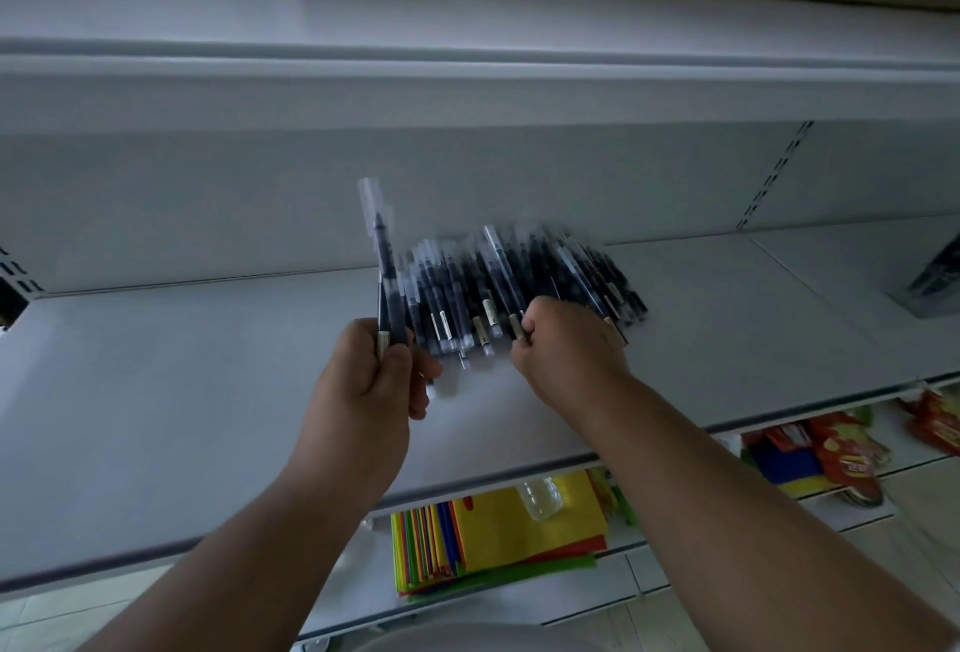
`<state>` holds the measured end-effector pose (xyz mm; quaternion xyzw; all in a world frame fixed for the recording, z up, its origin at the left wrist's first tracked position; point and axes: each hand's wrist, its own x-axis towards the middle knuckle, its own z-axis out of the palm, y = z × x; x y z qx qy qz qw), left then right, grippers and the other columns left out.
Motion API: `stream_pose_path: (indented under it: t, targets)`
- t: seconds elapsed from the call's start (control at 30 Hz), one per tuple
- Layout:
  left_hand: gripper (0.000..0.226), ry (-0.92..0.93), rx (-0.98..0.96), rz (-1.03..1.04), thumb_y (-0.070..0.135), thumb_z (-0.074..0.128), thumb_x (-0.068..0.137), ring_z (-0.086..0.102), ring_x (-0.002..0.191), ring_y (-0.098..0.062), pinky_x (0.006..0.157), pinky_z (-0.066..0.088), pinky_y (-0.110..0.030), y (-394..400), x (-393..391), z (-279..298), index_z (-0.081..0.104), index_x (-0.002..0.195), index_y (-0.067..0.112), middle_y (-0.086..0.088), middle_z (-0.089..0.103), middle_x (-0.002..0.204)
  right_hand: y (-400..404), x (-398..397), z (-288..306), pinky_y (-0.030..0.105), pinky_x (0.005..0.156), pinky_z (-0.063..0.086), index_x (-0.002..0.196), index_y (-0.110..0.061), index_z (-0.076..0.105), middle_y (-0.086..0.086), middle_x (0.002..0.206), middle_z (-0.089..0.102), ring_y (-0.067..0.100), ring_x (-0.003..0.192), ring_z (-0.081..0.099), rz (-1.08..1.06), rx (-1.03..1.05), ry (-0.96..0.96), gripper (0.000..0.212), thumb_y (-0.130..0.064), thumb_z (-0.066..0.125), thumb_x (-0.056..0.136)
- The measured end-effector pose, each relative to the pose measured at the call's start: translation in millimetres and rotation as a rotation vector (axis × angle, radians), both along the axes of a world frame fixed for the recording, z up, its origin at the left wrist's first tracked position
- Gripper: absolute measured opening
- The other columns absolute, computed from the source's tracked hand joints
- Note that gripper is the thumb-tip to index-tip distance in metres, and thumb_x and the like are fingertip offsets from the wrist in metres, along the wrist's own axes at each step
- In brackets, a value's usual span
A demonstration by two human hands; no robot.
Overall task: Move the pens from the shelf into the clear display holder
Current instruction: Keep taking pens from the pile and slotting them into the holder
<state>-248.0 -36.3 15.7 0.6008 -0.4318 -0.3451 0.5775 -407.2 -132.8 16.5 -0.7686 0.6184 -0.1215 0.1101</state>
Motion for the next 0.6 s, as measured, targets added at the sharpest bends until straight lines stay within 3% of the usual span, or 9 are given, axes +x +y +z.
stream_pose_path:
  t: [0.07, 0.13, 0.23, 0.33, 0.43, 0.53, 0.6]
  targets:
    - [0.023, -0.006, 0.003, 0.004, 0.001, 0.037, 0.102, 0.05, 0.061, -0.018, 0.065, 0.044, -0.041, 0, 0, 1, 0.051, 0.091, 0.015, 0.004, 0.068, 0.074, -1, -4, 0, 0.023, 0.055, 0.04, 0.092, -0.016, 0.06, -0.001, 0.078, 0.061, 0.019, 0.072, 0.058, -0.031, 0.064, -0.14, 0.003, -0.018, 0.058, 0.093]
    - [0.022, -0.049, -0.008, 0.001, 0.003, 0.038, 0.101, 0.049, 0.059, -0.018, 0.062, 0.042, -0.039, 0, 0, 1, 0.051, 0.088, 0.014, 0.002, 0.064, 0.069, -2, -9, 3, 0.026, 0.063, 0.05, 0.105, -0.014, 0.064, -0.001, 0.088, 0.065, 0.016, 0.077, 0.063, -0.077, 0.181, -0.374, 0.012, -0.017, 0.06, 0.094]
    - [0.018, -0.103, 0.004, -0.007, 0.005, 0.039, 0.1, 0.044, 0.054, -0.016, 0.058, 0.036, -0.035, -2, -2, 0, 0.049, 0.086, 0.009, 0.0, 0.052, 0.059, 2, -19, 11, 0.021, 0.049, 0.039, 0.101, -0.004, 0.066, 0.004, 0.076, 0.062, 0.008, 0.057, 0.051, -0.169, 0.403, -0.943, 0.009, -0.006, 0.06, 0.094]
    - [0.016, -0.024, 0.026, -0.03, 0.004, 0.036, 0.101, 0.04, 0.056, -0.022, 0.059, 0.035, -0.039, -7, -13, -3, 0.044, 0.089, -0.002, -0.005, 0.047, 0.058, 9, -32, 24, 0.022, 0.047, 0.032, 0.098, -0.001, 0.065, 0.007, 0.072, 0.062, 0.011, 0.055, 0.047, -0.227, 0.611, -1.39, 0.012, 0.002, 0.054, 0.093]
    - [0.018, 0.048, 0.034, -0.062, 0.004, 0.036, 0.102, 0.038, 0.053, -0.021, 0.055, 0.036, -0.037, -12, -30, 0, 0.04, 0.087, -0.003, -0.005, 0.044, 0.056, 17, -48, 36, 0.024, 0.046, 0.031, 0.088, -0.007, 0.058, 0.01, 0.072, 0.06, 0.014, 0.052, 0.045, -0.142, 0.65, -1.566, 0.018, 0.005, 0.045, 0.092]
    - [0.017, 0.084, 0.037, -0.09, 0.003, 0.036, 0.103, 0.034, 0.052, -0.018, 0.045, 0.033, -0.023, -14, -52, 5, 0.04, 0.088, -0.006, -0.011, 0.04, 0.064, 25, -72, 43, 0.029, 0.052, 0.025, 0.082, -0.01, 0.05, 0.013, 0.074, 0.063, 0.017, 0.051, 0.043, -0.095, 0.514, -1.488, 0.018, 0.007, 0.047, 0.087]
    - [0.019, 0.088, 0.036, -0.126, 0.004, 0.036, 0.102, 0.033, 0.053, -0.017, 0.044, 0.03, -0.024, -15, -69, 8, 0.04, 0.085, -0.001, -0.011, 0.039, 0.066, 31, -94, 46, 0.03, 0.052, 0.024, 0.087, -0.012, 0.047, 0.014, 0.076, 0.065, 0.017, 0.052, 0.043, -0.095, 0.409, -1.41, 0.022, 0.008, 0.053, 0.08]
